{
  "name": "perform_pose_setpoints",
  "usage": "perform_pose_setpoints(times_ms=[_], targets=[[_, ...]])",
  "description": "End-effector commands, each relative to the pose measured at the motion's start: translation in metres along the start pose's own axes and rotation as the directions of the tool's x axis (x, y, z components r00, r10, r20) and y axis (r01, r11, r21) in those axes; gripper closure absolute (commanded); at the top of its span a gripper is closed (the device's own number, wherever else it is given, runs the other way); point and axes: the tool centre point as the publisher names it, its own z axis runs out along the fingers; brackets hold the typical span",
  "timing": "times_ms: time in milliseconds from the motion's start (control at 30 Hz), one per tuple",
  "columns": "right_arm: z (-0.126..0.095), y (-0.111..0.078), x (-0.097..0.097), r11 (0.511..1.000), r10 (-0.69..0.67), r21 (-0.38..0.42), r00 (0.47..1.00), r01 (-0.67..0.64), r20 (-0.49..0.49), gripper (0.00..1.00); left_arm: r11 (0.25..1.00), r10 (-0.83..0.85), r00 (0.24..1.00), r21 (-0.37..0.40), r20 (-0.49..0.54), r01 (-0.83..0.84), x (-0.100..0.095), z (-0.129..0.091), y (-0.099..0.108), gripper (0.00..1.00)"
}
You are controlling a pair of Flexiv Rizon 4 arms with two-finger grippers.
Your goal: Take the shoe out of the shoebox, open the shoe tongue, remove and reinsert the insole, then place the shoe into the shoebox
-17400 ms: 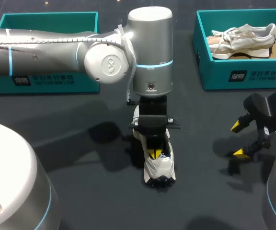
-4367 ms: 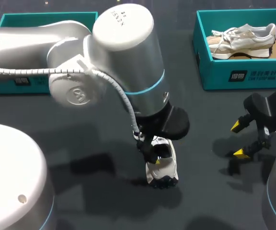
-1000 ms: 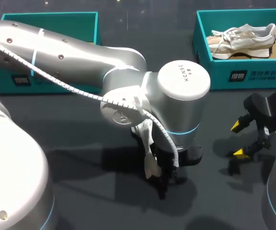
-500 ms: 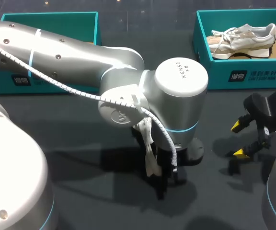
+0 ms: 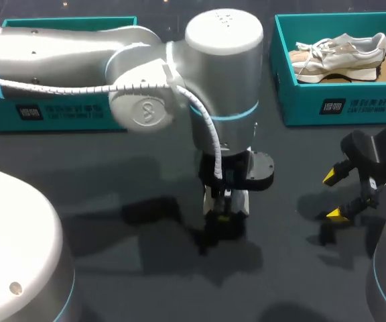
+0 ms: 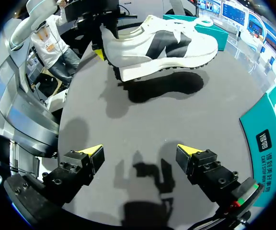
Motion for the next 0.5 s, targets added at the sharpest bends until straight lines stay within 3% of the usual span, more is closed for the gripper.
perform_pose_setpoints(times_ms=[33, 500], targets=[[0.0, 0.0, 0.002, 1.0, 0.0, 0.001, 1.0, 0.0, 0.003, 0.0, 0.999, -0.023, 1.0, 0.037, 0.005, 0.023, -0.005, -0.065, 0.04, 1.0], [0.0, 0.0, 0.002, 1.0, 0.0, 0.001, 1.0, 0.0, 0.003, 0.0, 0.999, -0.035, 0.999, 0.011, -0.042, 0.035, -0.058, -0.133, 0.094, 1.0]])
